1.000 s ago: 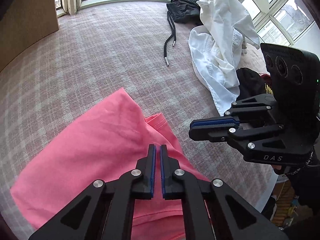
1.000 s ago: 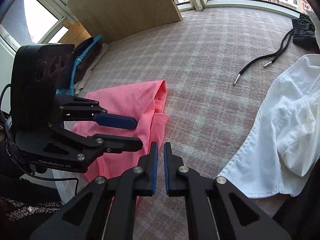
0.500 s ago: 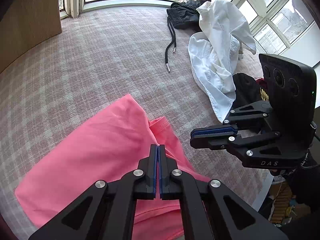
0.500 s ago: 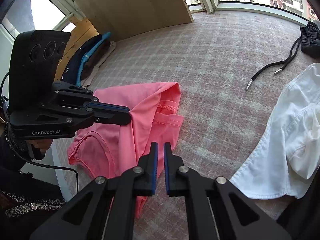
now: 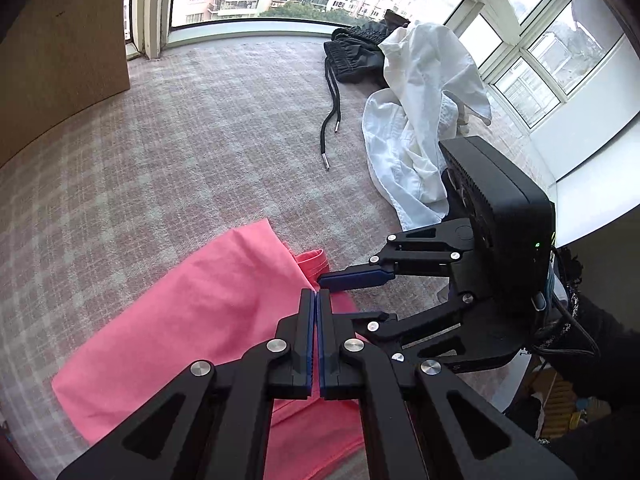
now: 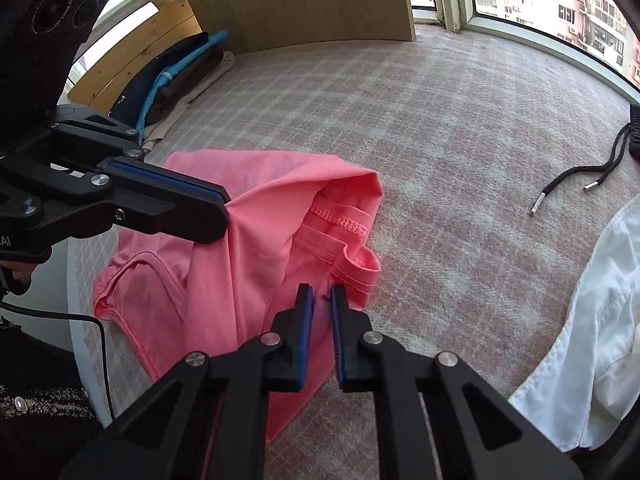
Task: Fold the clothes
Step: 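Hold the edge with the left gripper while the right gripper pinches the hem, then open both grippers and withdraw them from the folded shirt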
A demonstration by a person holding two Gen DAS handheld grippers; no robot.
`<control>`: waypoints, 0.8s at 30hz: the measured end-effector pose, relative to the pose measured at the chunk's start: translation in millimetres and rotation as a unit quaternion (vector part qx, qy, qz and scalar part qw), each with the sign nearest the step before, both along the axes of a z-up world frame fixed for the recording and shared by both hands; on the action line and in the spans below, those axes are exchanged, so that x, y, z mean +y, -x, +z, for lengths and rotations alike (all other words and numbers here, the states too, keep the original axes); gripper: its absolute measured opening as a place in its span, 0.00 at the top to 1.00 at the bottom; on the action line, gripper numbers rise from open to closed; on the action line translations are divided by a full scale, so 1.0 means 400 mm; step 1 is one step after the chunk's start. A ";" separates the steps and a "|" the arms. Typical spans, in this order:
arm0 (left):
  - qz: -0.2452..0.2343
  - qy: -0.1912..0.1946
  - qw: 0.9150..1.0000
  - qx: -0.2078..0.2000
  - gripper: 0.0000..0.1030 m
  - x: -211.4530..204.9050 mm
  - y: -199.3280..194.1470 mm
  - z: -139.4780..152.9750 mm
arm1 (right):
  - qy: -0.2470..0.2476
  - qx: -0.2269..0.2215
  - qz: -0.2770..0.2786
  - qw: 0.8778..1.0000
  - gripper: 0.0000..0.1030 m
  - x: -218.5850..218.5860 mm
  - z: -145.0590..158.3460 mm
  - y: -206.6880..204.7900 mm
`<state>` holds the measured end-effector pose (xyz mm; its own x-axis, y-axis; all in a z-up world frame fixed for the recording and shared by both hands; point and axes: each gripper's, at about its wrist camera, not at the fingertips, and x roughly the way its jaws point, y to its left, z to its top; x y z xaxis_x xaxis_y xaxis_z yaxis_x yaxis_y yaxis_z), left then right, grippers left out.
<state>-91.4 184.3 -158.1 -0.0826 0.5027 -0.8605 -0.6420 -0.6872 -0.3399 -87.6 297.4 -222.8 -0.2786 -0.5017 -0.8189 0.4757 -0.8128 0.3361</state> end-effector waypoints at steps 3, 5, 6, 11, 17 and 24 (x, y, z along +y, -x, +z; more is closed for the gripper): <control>-0.003 -0.001 1.000 0.001 1.00 -0.002 0.000 0.001 | 0.041 -0.022 -0.015 0.999 0.94 0.023 -0.008 0.017; -0.003 -0.002 1.000 0.000 1.00 -0.005 0.001 0.001 | 0.057 -0.030 -0.019 0.998 0.94 0.029 -0.012 0.023; -0.004 -0.004 1.000 -0.001 1.00 -0.004 0.001 0.001 | 0.054 -0.030 -0.019 0.998 0.94 0.029 -0.011 0.023; -0.008 -0.008 1.000 -0.003 1.00 0.000 -0.003 0.003 | 0.054 -0.032 -0.020 0.998 0.94 0.039 0.007 0.026; -0.036 -0.031 0.998 -0.049 0.98 0.050 -0.006 -0.037 | 0.074 -0.022 -0.094 0.993 0.94 0.140 0.043 0.075; -0.043 -0.047 0.997 -0.042 0.80 0.014 -0.068 -0.011 | 0.078 -0.033 -0.049 0.995 0.76 0.061 0.060 0.069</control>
